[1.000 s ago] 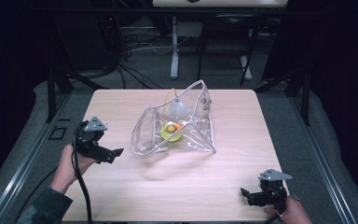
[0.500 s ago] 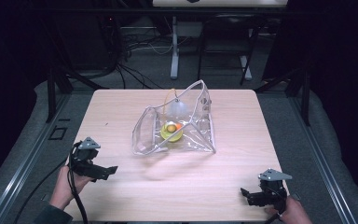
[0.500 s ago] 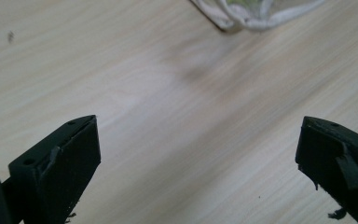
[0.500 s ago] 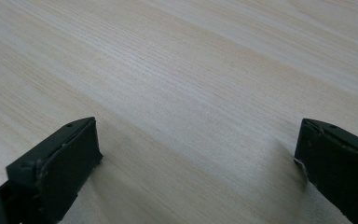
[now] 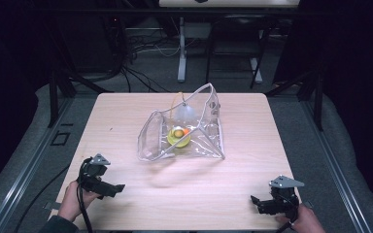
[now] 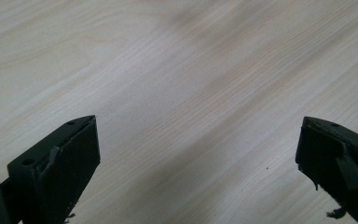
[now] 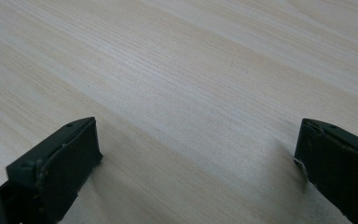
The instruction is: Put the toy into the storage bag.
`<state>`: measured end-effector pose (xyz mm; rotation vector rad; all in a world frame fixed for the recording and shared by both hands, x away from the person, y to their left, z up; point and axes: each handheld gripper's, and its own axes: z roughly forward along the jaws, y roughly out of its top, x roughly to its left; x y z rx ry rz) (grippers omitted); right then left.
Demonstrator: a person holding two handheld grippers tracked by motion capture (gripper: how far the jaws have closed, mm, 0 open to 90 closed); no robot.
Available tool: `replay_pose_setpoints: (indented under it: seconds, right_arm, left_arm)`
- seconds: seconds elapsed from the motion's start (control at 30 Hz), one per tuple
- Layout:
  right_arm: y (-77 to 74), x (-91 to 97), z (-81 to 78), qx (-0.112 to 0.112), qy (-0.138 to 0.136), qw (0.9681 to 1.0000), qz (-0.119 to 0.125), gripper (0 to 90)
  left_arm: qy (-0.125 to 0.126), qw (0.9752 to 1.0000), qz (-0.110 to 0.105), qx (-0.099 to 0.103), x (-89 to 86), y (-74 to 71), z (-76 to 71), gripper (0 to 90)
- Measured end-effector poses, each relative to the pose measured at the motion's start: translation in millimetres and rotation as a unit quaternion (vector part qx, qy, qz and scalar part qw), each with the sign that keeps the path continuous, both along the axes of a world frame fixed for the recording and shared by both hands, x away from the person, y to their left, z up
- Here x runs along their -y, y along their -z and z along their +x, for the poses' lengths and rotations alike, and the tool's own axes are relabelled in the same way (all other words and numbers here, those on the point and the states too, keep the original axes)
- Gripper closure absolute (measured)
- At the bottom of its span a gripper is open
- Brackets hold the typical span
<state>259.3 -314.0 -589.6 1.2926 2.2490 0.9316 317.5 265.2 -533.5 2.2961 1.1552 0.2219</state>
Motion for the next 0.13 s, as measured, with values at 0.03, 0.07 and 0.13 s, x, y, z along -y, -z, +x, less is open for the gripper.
replay_pose_setpoints:
  seconds: [0.03,0.07,0.13]
  right_arm:
    - [0.0,0.0,0.0,0.0,0.0,1.0,0.0,0.0]
    - [0.0,-0.1,0.0,0.0,0.0,1.0,0.002,0.0]
    - [0.0,0.0,0.0,0.0,-0.001,1.0,0.002,0.0]
  left_arm:
    - [-0.003,0.9999,-0.014,-0.006,-2.1,1.5,1.1,0.0]
    - [-0.005,0.9996,-0.024,-0.011,-3.5,2.2,1.7,0.0]
    - [-0.011,0.9988,-0.045,-0.016,-6.8,3.6,2.9,0.0]
